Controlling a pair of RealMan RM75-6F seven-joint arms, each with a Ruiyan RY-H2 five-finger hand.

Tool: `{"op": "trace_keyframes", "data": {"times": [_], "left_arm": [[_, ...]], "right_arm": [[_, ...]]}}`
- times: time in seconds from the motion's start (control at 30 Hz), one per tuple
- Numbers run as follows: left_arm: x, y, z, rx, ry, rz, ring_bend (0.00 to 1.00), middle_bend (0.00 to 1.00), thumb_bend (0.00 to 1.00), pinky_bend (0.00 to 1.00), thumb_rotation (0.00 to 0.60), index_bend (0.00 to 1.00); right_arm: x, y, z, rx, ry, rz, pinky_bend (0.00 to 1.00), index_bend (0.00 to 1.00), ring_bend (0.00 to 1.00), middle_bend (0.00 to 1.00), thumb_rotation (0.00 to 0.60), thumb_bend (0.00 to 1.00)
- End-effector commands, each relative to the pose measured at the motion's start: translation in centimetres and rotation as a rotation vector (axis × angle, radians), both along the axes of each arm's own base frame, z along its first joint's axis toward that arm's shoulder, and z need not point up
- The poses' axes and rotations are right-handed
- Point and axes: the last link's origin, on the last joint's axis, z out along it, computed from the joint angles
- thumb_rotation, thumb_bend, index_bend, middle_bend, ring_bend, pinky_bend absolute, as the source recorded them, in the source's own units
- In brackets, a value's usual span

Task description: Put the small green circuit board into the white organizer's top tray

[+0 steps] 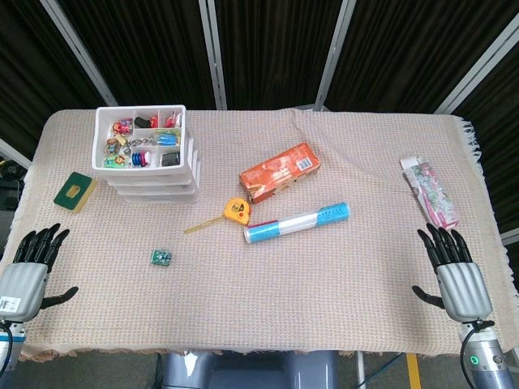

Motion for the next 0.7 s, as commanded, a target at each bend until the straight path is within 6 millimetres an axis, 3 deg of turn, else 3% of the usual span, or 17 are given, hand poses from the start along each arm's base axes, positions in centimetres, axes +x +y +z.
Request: {"op": "trace_keyframes", "data": {"times": [0.03,0.7], "left_arm": [[0.01,-0.03,0.01,0.000,0.003,-0.002,0.00,0.00,0.10,0.00,0.600,0.03],[-0.20,-0.03,-0.01,0.002,-0.001,0.012,0.00,0.00,0.10,0.00,0.600,0.03]], "right_arm": [[-0.01,-0.01,0.01,0.000,-0.002,-0.001,0.00,0.03,0.00,0.00,0.600,0.00],[0.08,-0.04,-0.15,0.006,0.001,0.000,0.00,0.03,0.00,0.00,0.600,0.00]]}}
